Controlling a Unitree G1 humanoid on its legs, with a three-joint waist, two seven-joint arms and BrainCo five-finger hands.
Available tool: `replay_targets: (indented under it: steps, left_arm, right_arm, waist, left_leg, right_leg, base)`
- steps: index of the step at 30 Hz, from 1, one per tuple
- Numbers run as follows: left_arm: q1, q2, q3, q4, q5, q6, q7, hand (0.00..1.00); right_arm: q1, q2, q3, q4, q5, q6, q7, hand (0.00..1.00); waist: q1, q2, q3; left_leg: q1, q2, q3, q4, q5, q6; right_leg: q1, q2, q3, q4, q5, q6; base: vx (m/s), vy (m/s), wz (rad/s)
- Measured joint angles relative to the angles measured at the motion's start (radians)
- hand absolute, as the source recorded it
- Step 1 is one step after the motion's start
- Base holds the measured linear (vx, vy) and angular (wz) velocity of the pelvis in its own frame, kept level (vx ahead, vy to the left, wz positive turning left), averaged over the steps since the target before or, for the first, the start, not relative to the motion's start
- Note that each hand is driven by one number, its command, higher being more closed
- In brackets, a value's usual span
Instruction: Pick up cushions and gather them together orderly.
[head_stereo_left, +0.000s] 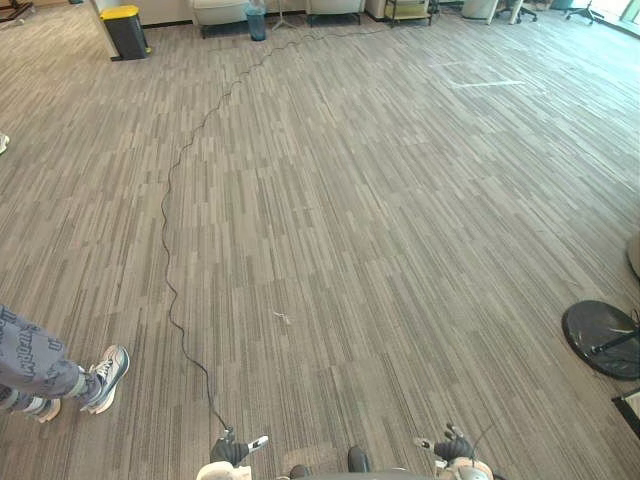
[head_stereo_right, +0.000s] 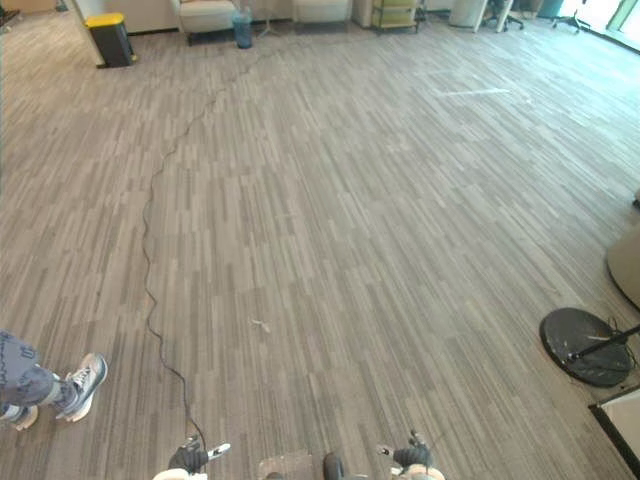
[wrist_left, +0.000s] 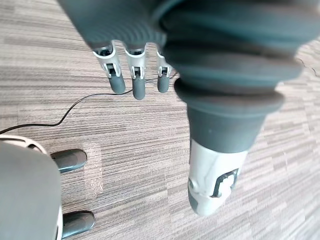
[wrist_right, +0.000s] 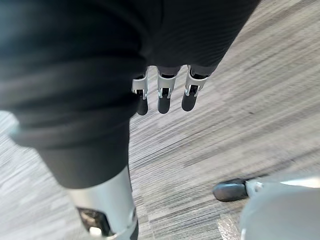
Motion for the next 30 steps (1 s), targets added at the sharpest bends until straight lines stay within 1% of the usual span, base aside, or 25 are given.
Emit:
replay_targets:
  steps: [2, 5, 10, 14, 18, 22, 30]
  left_arm:
    - [-0.001, -0.005, 0.000, 0.000, -0.005, 0.000, -0.006, 0.00]
    - [-0.003, -0.010, 0.000, 0.000, -0.013, 0.000, -0.010, 0.00]
    - [-0.007, -0.011, 0.000, 0.003, -0.011, 0.001, -0.027, 0.00]
    - [-0.015, -0.019, -0.003, 0.021, 0.002, 0.005, -0.027, 0.00]
    - [-0.017, -0.020, -0.004, 0.022, 0.007, 0.006, -0.027, 0.00]
    - [-0.025, -0.018, -0.026, 0.038, 0.038, 0.007, -0.027, 0.00]
    - [-0.044, 0.002, -0.083, 0.055, 0.043, 0.020, -0.027, 0.00]
  right_arm:
    - [0.009, 0.020, -0.055, 0.014, 0.046, 0.007, 0.007, 0.00]
    - [0.017, 0.027, -0.085, 0.024, 0.099, 0.011, 0.023, 0.00]
    - [0.003, 0.058, -0.120, 0.047, 0.135, 0.011, 0.032, 0.00]
    - [0.004, 0.058, -0.120, 0.048, 0.152, 0.009, 0.036, 0.00]
    - [0.004, 0.058, -0.119, 0.048, 0.152, 0.008, 0.036, 0.00]
    - [0.003, 0.057, -0.110, 0.049, 0.152, 0.007, 0.035, 0.00]
    - [-0.003, 0.054, -0.073, 0.055, 0.145, 0.006, 0.025, 0.00]
  waist:
    - [0.000, -0.005, -0.003]
    - [0.005, -0.008, -0.006]
    - [0.009, -0.014, -0.010]
    - [0.008, -0.011, -0.009]
    - [0.008, -0.012, -0.009]
    - [0.007, -0.012, -0.009]
    - [0.004, -0.019, -0.009]
  left_leg:
    - [-0.009, -0.005, -0.030, 0.000, 0.006, 0.003]
    - [-0.017, -0.013, -0.053, 0.000, 0.008, 0.005]
    - [-0.017, -0.017, -0.069, 0.000, 0.009, 0.008]
    - [-0.004, -0.022, -0.085, -0.006, 0.012, 0.012]
    - [-0.005, -0.023, -0.087, -0.006, 0.015, 0.017]
    - [-0.005, -0.026, -0.089, -0.007, 0.016, 0.018]
    - [-0.007, -0.029, -0.111, -0.006, 0.016, 0.018]
  right_leg:
    - [0.002, -0.009, -0.032, 0.000, -0.008, 0.008]
    - [0.003, -0.017, -0.056, 0.000, -0.015, 0.015]
    - [0.010, -0.022, -0.070, 0.000, -0.017, 0.017]
    - [0.023, -0.028, -0.085, 0.011, -0.031, 0.015]
    - [0.022, -0.030, -0.090, 0.013, -0.032, 0.016]
    - [0.022, -0.032, -0.094, 0.012, -0.034, 0.018]
    - [0.036, -0.037, -0.116, -0.003, -0.034, 0.019]
  base:
    - [0.02, 0.004, 0.38]
    - [0.03, 0.010, 0.28]
    - [0.01, 0.000, 0.13]
    - [-0.03, -0.013, 0.10]
    - [-0.03, -0.010, 0.05]
    - [0.00, 0.000, 0.00]
    - [0.01, -0.012, 0.10]
